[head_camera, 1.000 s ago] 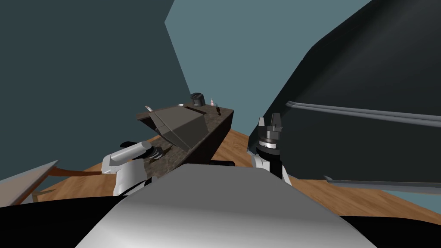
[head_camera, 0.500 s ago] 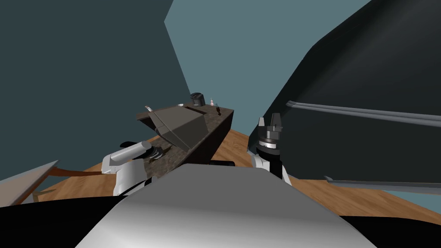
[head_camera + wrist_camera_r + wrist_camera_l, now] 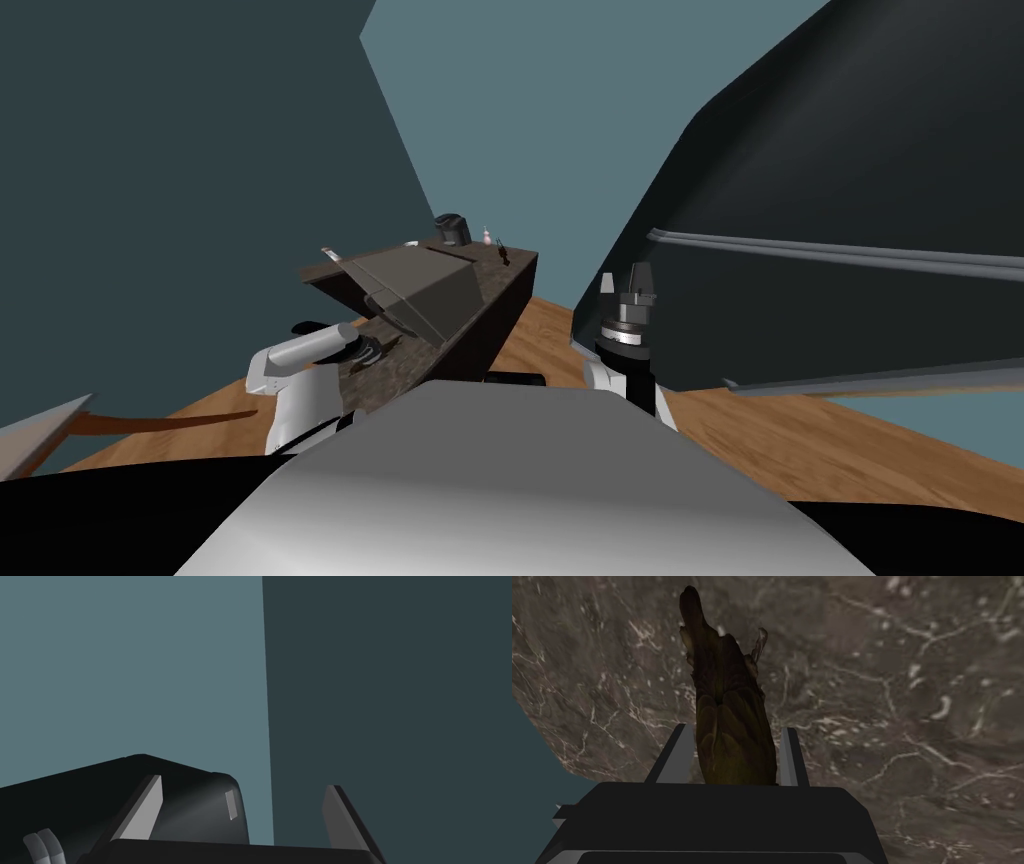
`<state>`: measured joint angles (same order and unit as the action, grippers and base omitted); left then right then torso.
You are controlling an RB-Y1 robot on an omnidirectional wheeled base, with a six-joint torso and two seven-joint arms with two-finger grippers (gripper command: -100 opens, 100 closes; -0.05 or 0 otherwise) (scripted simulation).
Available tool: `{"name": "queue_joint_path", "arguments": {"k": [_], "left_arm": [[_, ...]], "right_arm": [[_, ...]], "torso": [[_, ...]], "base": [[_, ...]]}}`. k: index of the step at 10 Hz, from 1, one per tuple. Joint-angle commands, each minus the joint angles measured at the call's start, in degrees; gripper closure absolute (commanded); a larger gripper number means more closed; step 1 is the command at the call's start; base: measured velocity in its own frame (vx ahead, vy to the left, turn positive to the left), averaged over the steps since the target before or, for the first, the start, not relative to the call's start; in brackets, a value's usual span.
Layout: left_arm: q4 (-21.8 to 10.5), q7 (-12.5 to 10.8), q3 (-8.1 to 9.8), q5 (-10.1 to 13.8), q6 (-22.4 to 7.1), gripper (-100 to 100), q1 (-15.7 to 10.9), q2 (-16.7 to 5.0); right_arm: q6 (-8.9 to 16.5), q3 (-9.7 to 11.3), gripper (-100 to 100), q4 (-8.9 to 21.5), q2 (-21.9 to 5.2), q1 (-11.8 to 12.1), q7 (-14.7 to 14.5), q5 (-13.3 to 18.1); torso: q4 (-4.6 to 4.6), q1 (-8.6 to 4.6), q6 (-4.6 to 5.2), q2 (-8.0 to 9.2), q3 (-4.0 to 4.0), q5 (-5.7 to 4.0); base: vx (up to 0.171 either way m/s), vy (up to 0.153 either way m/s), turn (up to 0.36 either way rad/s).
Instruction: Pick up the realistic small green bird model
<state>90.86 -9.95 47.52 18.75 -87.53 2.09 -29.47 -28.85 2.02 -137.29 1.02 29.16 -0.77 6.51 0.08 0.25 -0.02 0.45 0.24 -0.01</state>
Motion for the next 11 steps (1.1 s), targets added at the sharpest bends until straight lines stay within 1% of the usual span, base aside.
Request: {"name": "queue_joint_path", "arguments": {"k": [1, 2, 3, 4, 5, 6, 7, 8, 9, 10, 11], "left_arm": [[1.2, -2.9, -1.65, -0.4, -0.9, 100, 0.0, -0.3], [1.2, -3.5, -1.65, -0.4, -0.9, 100, 0.0, -0.3], [2.0, -5.7, -2.73, -0.7, -1.5, 100, 0.0, -0.5], [2.8, -7.1, -3.82, -0.9, -2.1, 100, 0.1, -0.7], [2.8, -7.8, -3.82, -0.9, -2.1, 100, 0.1, -0.7], [3.6, -9.9, -4.91, -1.2, -2.8, 100, 0.1, -0.9], [4.4, -11.5, -6.00, -1.5, -3.4, 100, 0.1, -1.1], [4.4, -12.1, -6.00, -1.5, -3.4, 100, 0.1, -1.1], [5.2, -14.2, -7.09, -1.7, -4.0, 100, 0.1, -1.3], [4.7, -12.8, -6.51, -1.6, -3.7, 100, 0.1, -1.3], [4.8, -13.2, -6.63, -1.6, -3.8, 0, 0.0, -1.3]], "right_arm": [[0.0, 0.0, 0, 0.0, 0.0, 0.0, 0.0, 0.0], [0.0, 0.0, 0, 0.0, 0.0, 0.0, 0.0, 0.0], [0.0, 0.0, 0, 0.0, 0.0, 0.0, 0.0, 0.0], [0.0, 0.0, 0, 0.0, 0.0, 0.0, 0.0, 0.0], [0.0, 0.0, 0, 0.0, 0.0, 0.0, 0.0, 0.0], [0.0, 0.0, 0, 0.0, 0.0, 0.0, 0.0, 0.0], [0.0, 0.0, 0, 0.0, 0.0, 0.0, 0.0, 0.0], [0.0, 0.0, 0, 0.0, 0.0, 0.0, 0.0, 0.0], [0.0, 0.0, 0, 0.0, 0.0, 0.0, 0.0, 0.0], [0.0, 0.0, 0, 0.0, 0.0, 0.0, 0.0, 0.0], [0.0, 0.0, 0, 0.0, 0.0, 0.0, 0.0, 0.0]], "torso": [[0.00, 0.00, 0.00, 0.00, 0.00, 0.00], [0.01, -0.02, 0.05, 0.05, 0.03, -0.01], [0.00, -0.06, -0.01, -0.03, -0.01, -0.02], [0.00, -0.10, 0.02, -0.09, -0.04, -0.04], [0.01, -0.06, 0.05, -0.01, 0.00, -0.04], [0.01, -0.07, -0.04, -0.05, -0.01, -0.04], [0.01, -0.13, -0.02, -0.06, -0.02, -0.05], [0.03, -0.12, 0.01, 0.04, 0.03, -0.07], [0.02, -0.12, -0.05, -0.02, 0.01, -0.06], [0.02, -0.15, -0.02, -0.07, -0.02, -0.07], [0.00, -0.19, -0.08, -0.18, -0.08, -0.08]], "base": [[-0.117, 0.053, -0.153], [-0.083, 0.039, -0.080], [-0.069, 0.032, -0.097], [-0.108, 0.052, -0.155], [-0.081, 0.043, -0.061], [-0.075, 0.026, -0.075], [-0.116, 0.039, -0.143], [-0.084, 0.035, -0.069], [-0.068, 0.025, -0.084], [-0.032, 0.012, -0.031], [-0.006, 0.002, 0.004]]}}
